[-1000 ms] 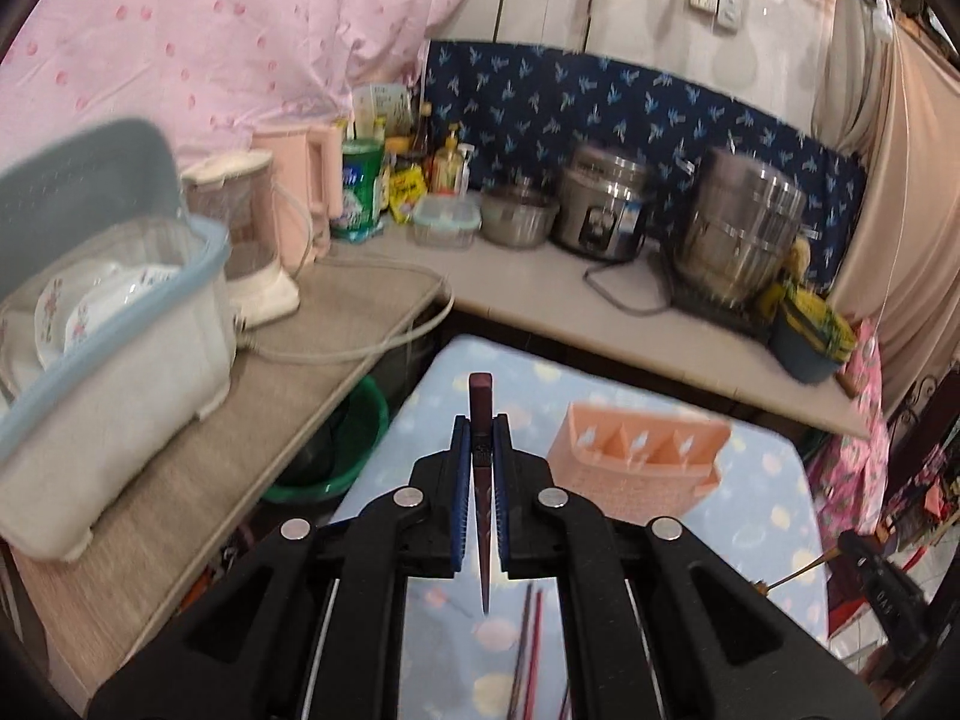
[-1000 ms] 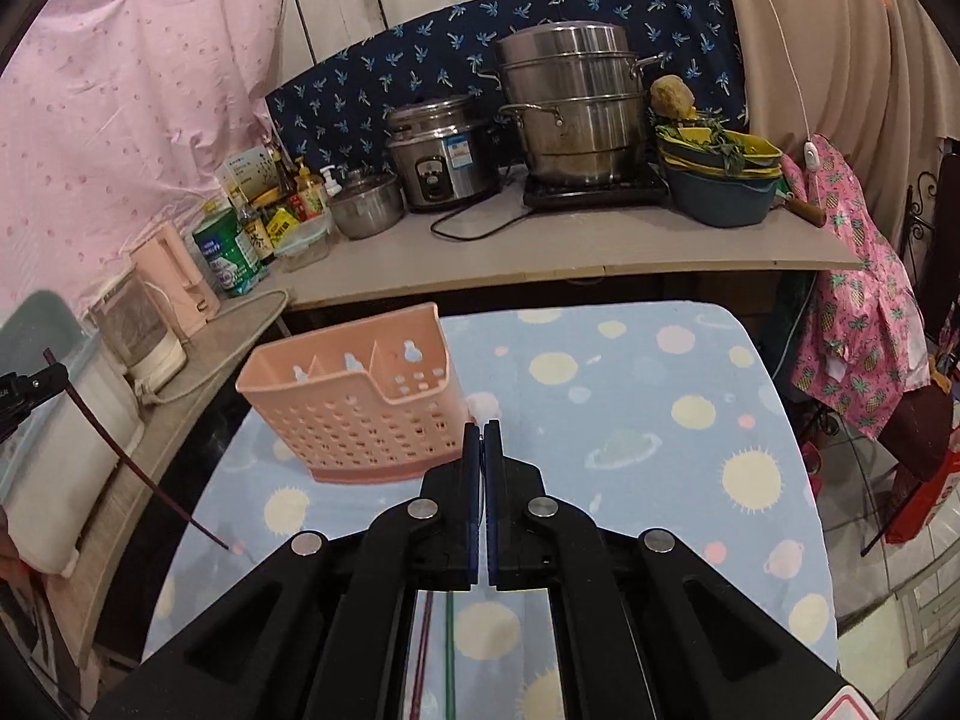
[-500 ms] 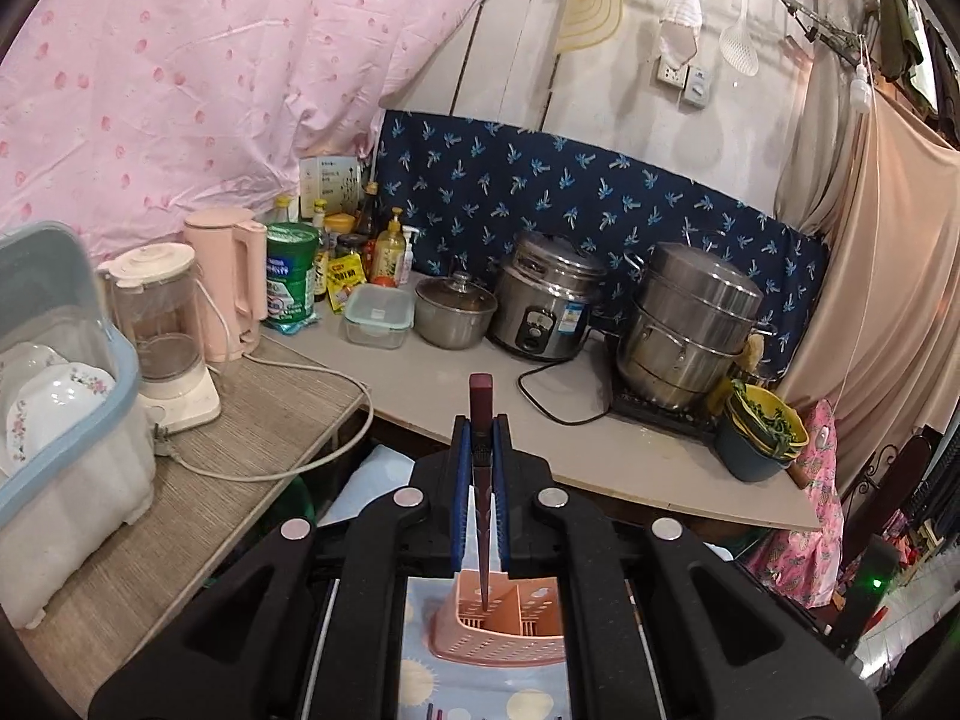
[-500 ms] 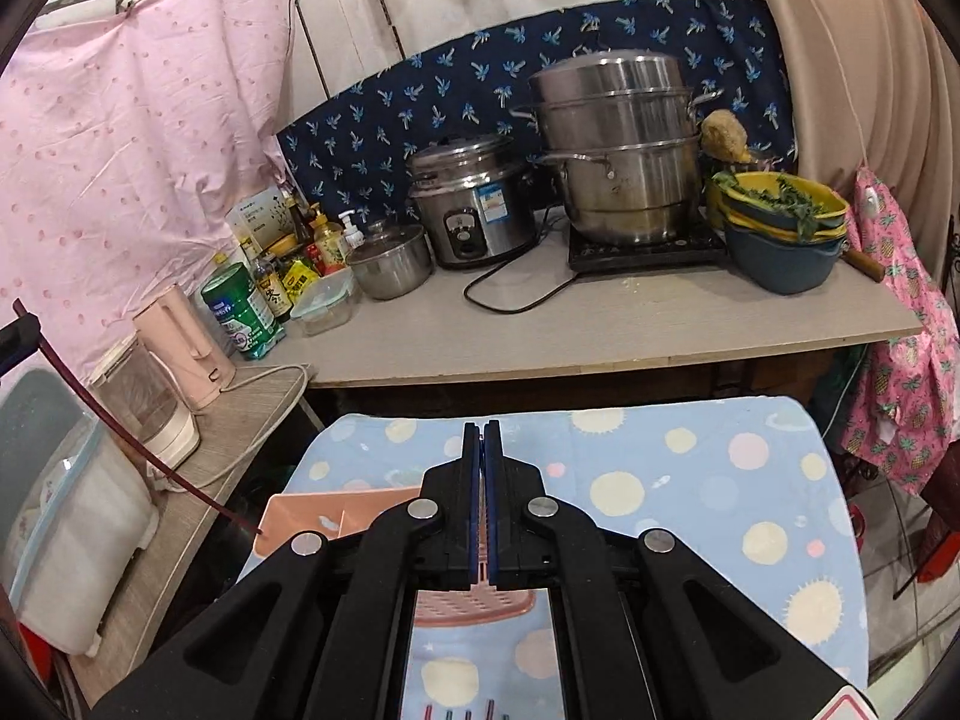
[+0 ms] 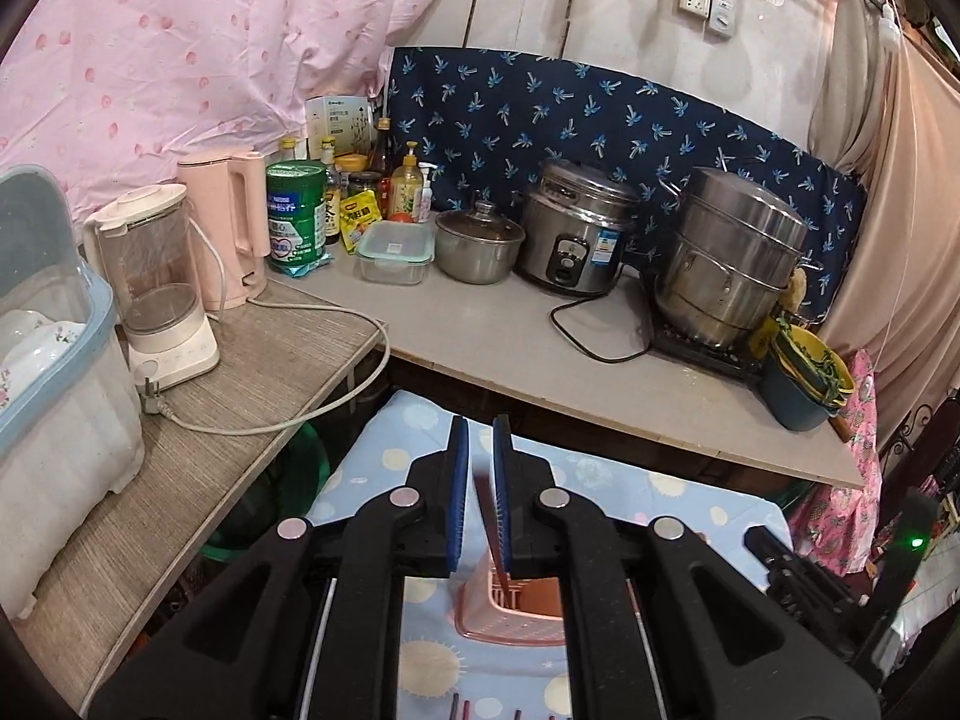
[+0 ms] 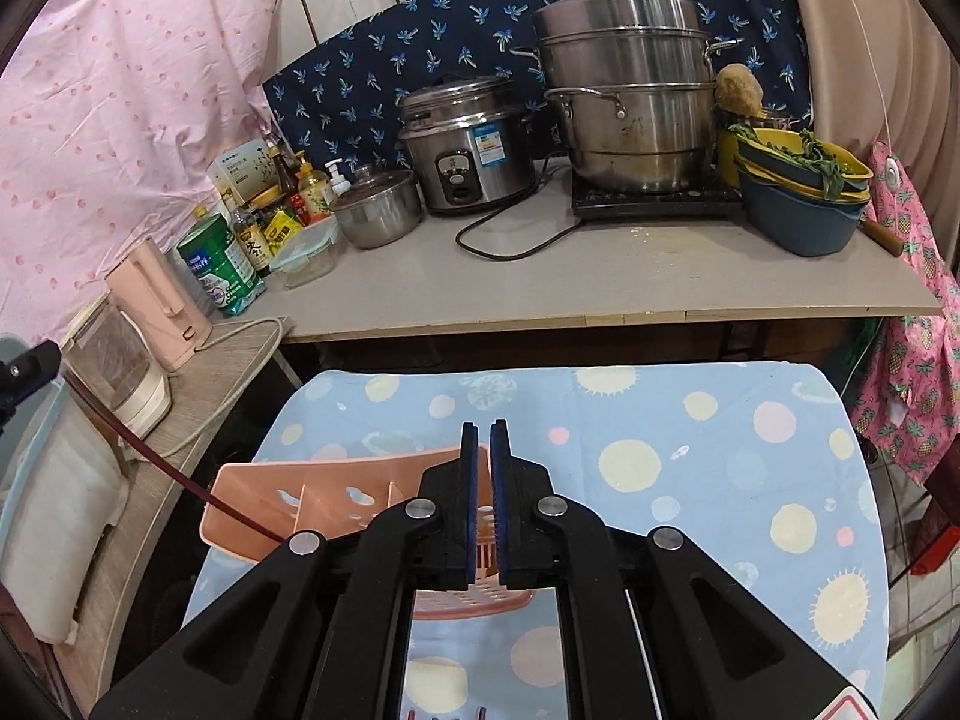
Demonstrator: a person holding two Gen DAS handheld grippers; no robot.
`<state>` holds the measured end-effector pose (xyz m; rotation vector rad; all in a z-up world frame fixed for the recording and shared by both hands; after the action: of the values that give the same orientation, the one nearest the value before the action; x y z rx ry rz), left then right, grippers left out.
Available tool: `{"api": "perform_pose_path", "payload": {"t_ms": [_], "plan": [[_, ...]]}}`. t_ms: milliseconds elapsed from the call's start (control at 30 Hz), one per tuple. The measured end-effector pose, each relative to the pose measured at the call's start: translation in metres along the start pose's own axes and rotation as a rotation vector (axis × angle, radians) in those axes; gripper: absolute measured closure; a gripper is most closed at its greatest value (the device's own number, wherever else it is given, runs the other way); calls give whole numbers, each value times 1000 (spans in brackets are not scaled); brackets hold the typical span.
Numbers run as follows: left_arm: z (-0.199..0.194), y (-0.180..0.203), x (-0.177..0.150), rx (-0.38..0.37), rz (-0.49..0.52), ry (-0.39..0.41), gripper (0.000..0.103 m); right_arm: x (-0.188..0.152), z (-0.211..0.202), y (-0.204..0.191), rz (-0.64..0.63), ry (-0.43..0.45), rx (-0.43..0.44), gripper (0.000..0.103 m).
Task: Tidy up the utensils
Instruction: 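Open the left tool over the basket while the right tool drops the spoon in, then lower the right tool and grasp the green chopstick with gold band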
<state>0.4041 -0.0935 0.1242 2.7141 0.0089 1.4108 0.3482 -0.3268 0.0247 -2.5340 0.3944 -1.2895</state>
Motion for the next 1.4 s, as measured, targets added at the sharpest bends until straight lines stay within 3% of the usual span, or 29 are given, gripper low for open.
{"api": "perform_pose_path", "payload": {"t_ms": [200,433,933,1100,1400], "plan": [[-13,-10,-7,32,16,14,68,2,-27,-13,-23,34,-1,85],[-40,-25,-41,47,65,10,57,-34,-69,-20,-26,32,-15,79],[-63,-62,-157,61,157,-108,56,-185,-124,-24,-41,-85,-99,78],[-65,-60,-191,77,216,-123,56,-234,-129,-17,-10,-148,-106,78],[-72,-61,-237,86,207,-178,56,-307,-120,-14,-12,-274,-70,78]]}}
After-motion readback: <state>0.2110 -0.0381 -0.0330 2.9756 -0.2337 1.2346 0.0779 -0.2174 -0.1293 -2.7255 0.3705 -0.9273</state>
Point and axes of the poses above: each gripper's, at about its wrist camera, not at the fingertips, and z roughly the way its jaws point, y to its right, x to its top, the point moved 10 cm from there along z, roughly the way its jaws point, and after that the axes turned 10 degrees about x, right-handed, at the moved point
